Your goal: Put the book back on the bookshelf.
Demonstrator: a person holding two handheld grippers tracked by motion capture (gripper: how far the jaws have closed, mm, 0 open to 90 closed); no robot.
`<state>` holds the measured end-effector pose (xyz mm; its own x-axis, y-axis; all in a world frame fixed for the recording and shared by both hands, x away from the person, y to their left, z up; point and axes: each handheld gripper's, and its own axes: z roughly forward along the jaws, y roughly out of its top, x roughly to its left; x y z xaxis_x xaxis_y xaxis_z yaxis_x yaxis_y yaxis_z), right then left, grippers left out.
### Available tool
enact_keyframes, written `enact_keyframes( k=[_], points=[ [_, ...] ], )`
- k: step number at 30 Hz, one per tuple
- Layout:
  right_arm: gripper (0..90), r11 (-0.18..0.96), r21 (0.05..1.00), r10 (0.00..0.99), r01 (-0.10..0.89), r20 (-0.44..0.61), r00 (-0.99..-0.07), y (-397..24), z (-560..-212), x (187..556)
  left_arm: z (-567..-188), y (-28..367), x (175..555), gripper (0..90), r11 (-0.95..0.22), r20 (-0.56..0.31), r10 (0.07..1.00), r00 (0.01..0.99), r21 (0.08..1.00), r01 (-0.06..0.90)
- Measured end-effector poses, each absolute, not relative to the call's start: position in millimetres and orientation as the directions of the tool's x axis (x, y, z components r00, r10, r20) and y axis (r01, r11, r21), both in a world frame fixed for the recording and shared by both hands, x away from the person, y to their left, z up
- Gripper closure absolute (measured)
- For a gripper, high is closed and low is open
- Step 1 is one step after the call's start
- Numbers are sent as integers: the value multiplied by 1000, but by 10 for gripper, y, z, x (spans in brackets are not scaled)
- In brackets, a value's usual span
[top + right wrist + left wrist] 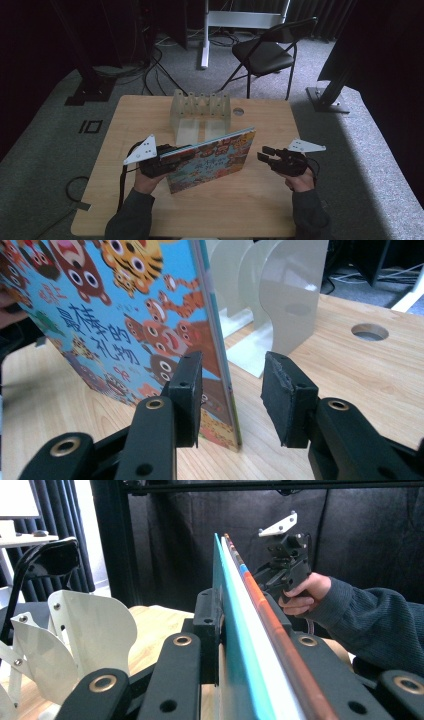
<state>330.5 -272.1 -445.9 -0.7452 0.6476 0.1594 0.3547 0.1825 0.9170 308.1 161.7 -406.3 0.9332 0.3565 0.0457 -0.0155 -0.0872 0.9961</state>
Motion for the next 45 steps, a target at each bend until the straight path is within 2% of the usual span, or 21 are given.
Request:
enact_keyframes(
  k=[14,25,35,45],
  points=[
    [588,210,901,685,380,142,-715,-2760,-4606,3289,-4088,1569,3063,757,-85,75,378,923,995,-46],
    [576,214,881,723,422,148,-675,-2840,-4802,3268,-4102,1557,3054,800,-76,65,373,926,996,-39],
    [528,285,839,773,464,86,-629,-2814,-5041,3245,-4107,1529,3021,804,-77,73,395,916,996,-47],
    [485,309,817,799,487,54,-599,-2805,-5165,3240,-4108,1506,2984,804,-82,84,414,906,995,-55]
  ],
)
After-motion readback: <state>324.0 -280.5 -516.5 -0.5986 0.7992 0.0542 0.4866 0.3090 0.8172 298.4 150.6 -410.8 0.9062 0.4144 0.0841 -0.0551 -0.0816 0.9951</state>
